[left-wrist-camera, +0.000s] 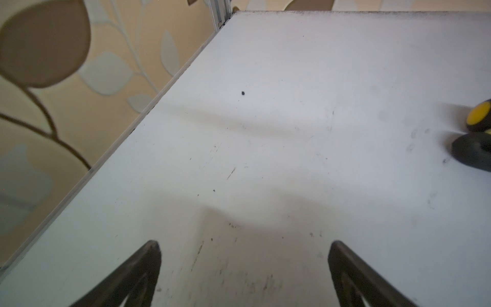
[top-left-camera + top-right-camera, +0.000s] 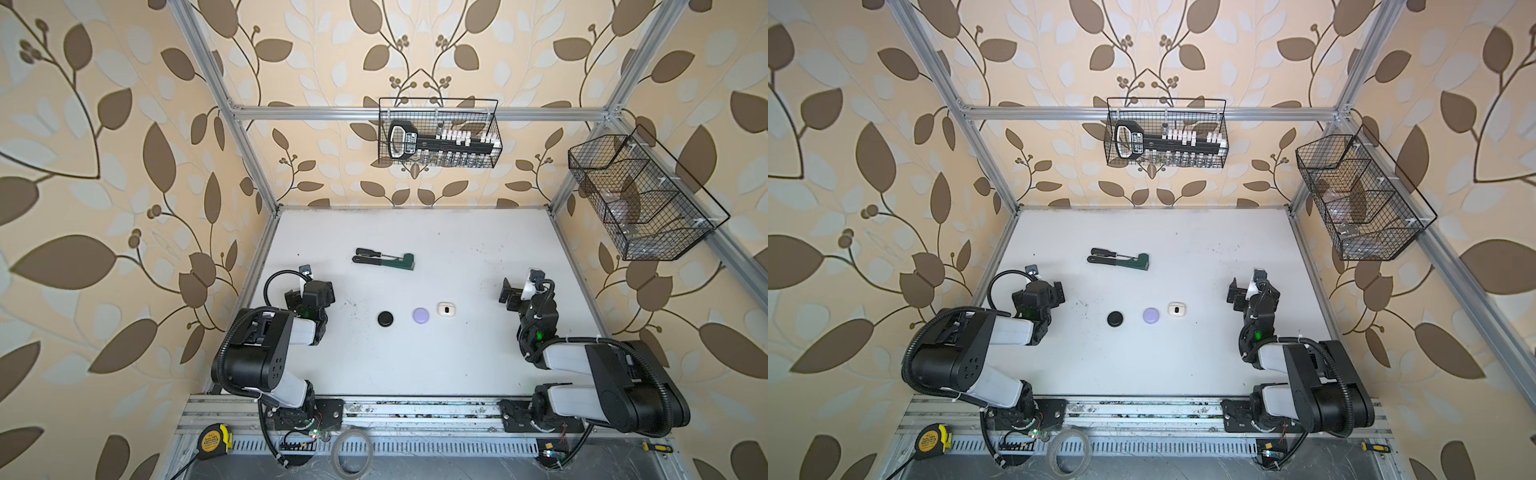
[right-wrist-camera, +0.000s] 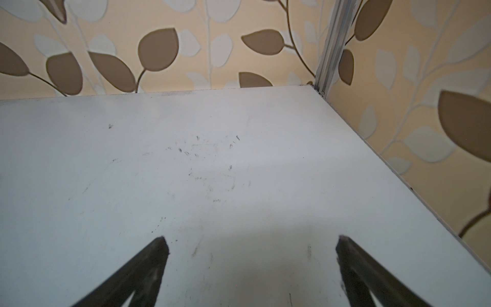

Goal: Insert wireless bluetooth earbuds into charging case
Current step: Reset both arms

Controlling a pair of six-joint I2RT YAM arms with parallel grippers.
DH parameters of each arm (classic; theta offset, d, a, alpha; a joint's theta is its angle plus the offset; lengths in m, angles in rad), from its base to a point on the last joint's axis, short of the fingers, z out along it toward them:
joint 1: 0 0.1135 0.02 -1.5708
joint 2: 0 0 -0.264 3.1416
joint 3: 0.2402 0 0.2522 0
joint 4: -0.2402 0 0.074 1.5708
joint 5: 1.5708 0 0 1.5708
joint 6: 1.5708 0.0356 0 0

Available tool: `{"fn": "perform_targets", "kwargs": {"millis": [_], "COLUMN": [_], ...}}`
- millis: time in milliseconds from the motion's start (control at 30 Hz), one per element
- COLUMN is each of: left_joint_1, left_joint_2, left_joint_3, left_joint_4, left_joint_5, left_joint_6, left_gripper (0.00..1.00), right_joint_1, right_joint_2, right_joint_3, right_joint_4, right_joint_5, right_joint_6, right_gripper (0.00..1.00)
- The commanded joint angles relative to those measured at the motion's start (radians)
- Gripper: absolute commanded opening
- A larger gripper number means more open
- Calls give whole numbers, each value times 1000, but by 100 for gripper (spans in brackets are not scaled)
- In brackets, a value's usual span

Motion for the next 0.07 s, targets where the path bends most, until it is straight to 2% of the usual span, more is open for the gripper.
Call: {"fn": "perform_targets", "kwargs": {"millis": [0,33], "left_joint_1": [6,7], "left_joint_2": [-24,-21], "left_joint_3": [26,24], "left_joint_4": [53,62], "left_joint_5": [35,35], "left_joint_6": [12,15], "left_gripper": [99,99], "right_joint_1": [2,2], "right_joint_2": [-1,0], "right_joint_3": [16,14], "right_joint_4": [37,41], "right_joint_5": [-10,-10], "right_joint_6": [-19,-19], "right_gripper": [100,100]}}
